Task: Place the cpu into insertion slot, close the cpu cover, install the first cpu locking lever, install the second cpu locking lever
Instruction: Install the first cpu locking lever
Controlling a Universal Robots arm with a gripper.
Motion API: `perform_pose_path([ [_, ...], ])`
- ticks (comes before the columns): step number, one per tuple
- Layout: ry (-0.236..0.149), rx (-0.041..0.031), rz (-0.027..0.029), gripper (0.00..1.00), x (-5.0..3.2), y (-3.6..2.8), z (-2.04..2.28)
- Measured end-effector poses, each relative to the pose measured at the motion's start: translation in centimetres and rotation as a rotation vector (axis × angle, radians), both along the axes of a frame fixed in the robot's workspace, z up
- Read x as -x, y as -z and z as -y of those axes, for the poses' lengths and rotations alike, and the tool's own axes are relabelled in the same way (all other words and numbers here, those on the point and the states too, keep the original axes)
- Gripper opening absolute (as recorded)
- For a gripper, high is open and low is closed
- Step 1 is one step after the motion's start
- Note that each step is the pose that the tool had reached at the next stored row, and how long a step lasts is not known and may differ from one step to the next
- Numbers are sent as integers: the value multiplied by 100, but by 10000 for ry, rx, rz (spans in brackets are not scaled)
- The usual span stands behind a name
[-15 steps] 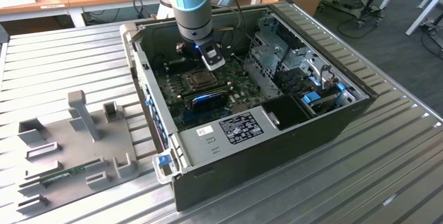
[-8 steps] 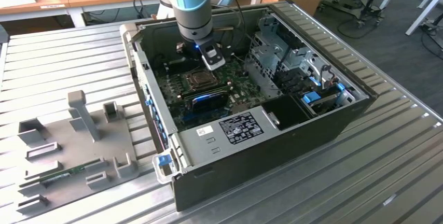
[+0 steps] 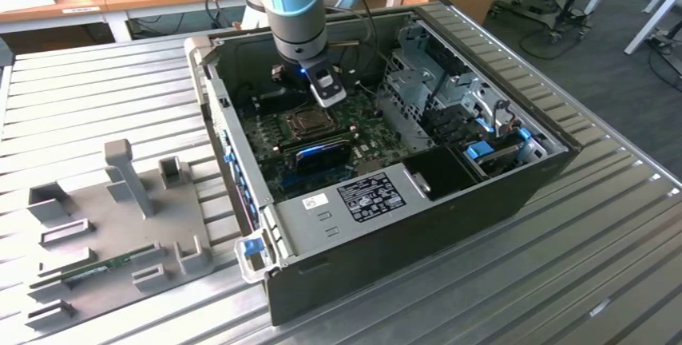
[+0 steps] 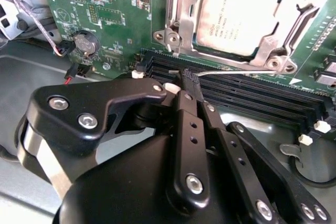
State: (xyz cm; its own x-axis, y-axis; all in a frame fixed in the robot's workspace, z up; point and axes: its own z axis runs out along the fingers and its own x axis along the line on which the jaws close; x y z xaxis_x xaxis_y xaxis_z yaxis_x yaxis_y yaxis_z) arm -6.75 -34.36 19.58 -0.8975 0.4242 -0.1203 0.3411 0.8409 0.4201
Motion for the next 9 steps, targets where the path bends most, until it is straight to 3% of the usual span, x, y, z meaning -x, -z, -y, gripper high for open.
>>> perform_pose_path([
  [9, 42, 0, -1, 10, 0, 1, -16],
])
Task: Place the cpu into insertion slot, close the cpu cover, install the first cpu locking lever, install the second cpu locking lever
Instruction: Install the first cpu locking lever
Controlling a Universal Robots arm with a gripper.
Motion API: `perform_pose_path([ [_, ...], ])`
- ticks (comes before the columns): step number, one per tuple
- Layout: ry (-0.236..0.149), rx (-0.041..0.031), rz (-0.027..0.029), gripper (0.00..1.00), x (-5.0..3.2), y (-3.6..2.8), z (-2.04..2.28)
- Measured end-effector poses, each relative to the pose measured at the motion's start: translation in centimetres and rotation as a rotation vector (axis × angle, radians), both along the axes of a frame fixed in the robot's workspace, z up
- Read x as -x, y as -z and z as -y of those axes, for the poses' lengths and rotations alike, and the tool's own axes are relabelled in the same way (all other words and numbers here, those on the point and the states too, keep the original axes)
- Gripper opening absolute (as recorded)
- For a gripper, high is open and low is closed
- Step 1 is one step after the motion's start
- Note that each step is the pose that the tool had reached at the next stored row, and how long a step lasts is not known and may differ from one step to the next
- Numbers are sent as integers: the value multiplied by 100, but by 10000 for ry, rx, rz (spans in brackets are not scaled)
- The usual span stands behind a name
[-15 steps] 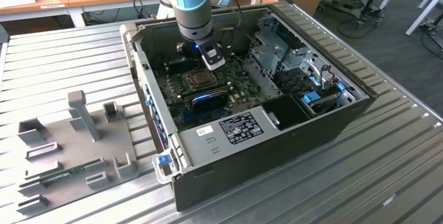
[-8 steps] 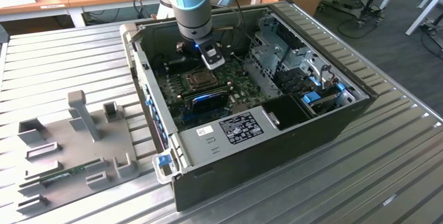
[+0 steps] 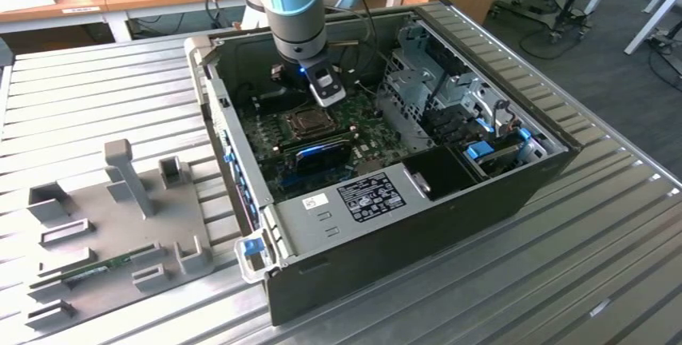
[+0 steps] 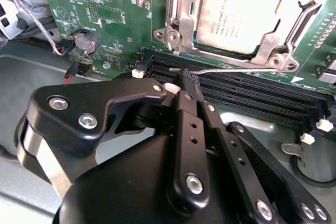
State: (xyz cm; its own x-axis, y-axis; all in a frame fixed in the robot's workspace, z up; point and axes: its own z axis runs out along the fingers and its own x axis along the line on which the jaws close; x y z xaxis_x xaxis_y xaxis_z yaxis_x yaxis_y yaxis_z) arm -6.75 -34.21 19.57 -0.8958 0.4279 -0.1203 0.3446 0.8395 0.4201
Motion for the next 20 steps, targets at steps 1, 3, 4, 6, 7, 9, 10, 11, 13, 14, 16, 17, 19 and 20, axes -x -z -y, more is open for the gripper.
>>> perform_pose_path([
  [1, 1, 0, 0, 10, 0, 2, 0],
  [3, 3, -1, 0, 10, 1, 8, 4],
  [4, 2, 0, 0, 10, 0, 13, 9],
  [6, 2, -1, 1, 10, 0, 22, 18],
  [7, 2, -1, 1, 10, 0, 26, 22],
  [9, 2, -1, 1, 10, 0, 35, 27],
  [10, 2, -1, 0, 10, 0, 39, 29],
  [11, 2, -1, 0, 10, 0, 43, 32],
  [13, 2, 1, -1, 10, 1, 48, 35],
  [14, 2, 1, 0, 10, 0, 51, 36],
  [16, 2, -1, 0, 10, 0, 57, 40],
  [17, 1, -2, 1, 10, 0, 61, 42],
  [19, 2, -1, 1, 10, 0, 68, 47],
  [20, 2, -1, 1, 10, 0, 71, 49],
])
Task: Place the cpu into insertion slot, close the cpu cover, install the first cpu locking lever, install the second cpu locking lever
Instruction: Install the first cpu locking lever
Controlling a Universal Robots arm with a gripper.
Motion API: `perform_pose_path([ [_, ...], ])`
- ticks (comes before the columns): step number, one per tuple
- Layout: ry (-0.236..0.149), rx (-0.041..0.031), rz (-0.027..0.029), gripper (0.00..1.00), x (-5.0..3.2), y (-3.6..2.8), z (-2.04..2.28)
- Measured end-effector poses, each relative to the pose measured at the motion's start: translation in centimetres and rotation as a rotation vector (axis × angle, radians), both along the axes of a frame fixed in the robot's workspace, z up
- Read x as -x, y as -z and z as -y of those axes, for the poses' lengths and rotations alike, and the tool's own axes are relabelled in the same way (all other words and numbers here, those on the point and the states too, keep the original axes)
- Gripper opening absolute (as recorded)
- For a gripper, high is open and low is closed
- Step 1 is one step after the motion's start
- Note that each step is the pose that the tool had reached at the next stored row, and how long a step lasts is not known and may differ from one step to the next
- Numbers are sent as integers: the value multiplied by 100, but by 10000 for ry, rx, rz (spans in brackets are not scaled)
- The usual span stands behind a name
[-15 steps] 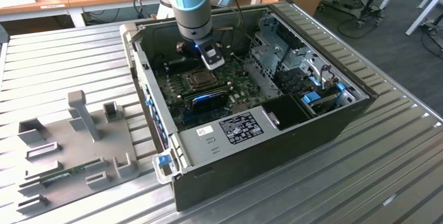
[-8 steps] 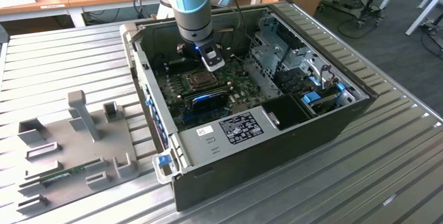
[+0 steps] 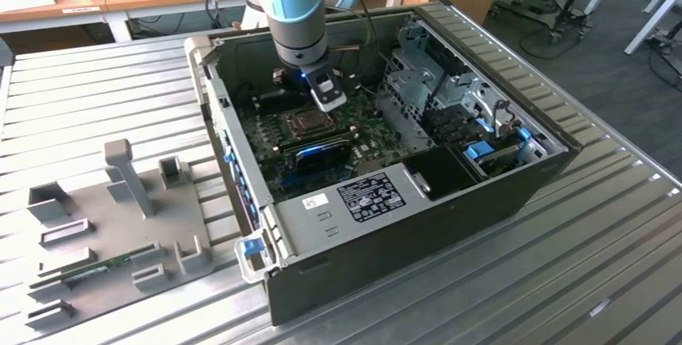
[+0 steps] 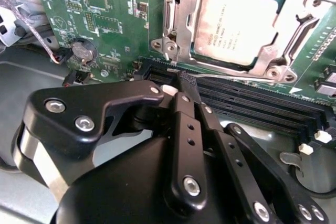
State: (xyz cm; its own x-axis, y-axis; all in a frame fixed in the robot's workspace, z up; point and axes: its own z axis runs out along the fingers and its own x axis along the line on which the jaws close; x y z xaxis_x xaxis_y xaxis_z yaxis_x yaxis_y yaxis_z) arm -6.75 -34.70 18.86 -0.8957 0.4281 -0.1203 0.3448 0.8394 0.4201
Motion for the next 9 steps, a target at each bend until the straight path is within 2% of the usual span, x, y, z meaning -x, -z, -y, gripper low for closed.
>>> perform_pose_path([
  [9, 1, 9, 0, 10, 0, 30, 16],
])
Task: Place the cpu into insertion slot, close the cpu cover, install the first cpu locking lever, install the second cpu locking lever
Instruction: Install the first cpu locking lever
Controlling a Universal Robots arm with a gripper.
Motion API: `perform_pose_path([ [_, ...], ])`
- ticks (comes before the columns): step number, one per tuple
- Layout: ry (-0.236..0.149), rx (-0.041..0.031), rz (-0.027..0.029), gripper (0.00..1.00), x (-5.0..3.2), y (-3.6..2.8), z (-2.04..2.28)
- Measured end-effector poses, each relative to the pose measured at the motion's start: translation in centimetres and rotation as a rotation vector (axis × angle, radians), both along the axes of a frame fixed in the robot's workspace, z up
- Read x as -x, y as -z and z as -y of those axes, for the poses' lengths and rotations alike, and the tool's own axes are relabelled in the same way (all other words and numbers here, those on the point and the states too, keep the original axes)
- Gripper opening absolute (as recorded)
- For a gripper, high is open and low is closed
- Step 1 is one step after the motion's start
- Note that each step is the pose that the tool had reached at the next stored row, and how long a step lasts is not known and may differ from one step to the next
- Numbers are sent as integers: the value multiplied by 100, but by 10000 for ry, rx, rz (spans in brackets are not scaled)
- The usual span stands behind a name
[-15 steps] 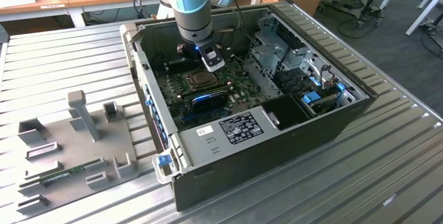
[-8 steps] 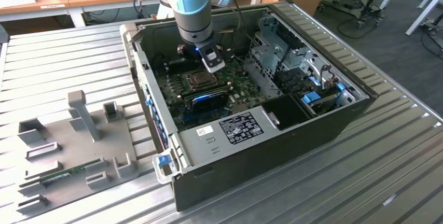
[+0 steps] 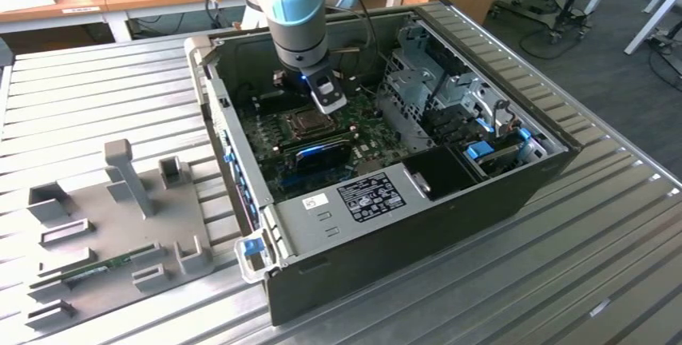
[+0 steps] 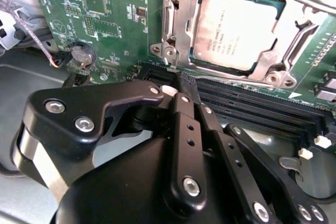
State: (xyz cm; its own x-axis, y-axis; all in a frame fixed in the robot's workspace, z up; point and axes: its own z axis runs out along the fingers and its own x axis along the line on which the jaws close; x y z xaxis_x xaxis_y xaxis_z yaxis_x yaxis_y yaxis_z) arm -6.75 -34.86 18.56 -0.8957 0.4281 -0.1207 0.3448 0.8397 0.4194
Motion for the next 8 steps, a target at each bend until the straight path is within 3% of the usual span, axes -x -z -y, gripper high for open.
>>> perform_pose_path([
  [8, -1, -5, 4, 10, -1, 34, 1],
])
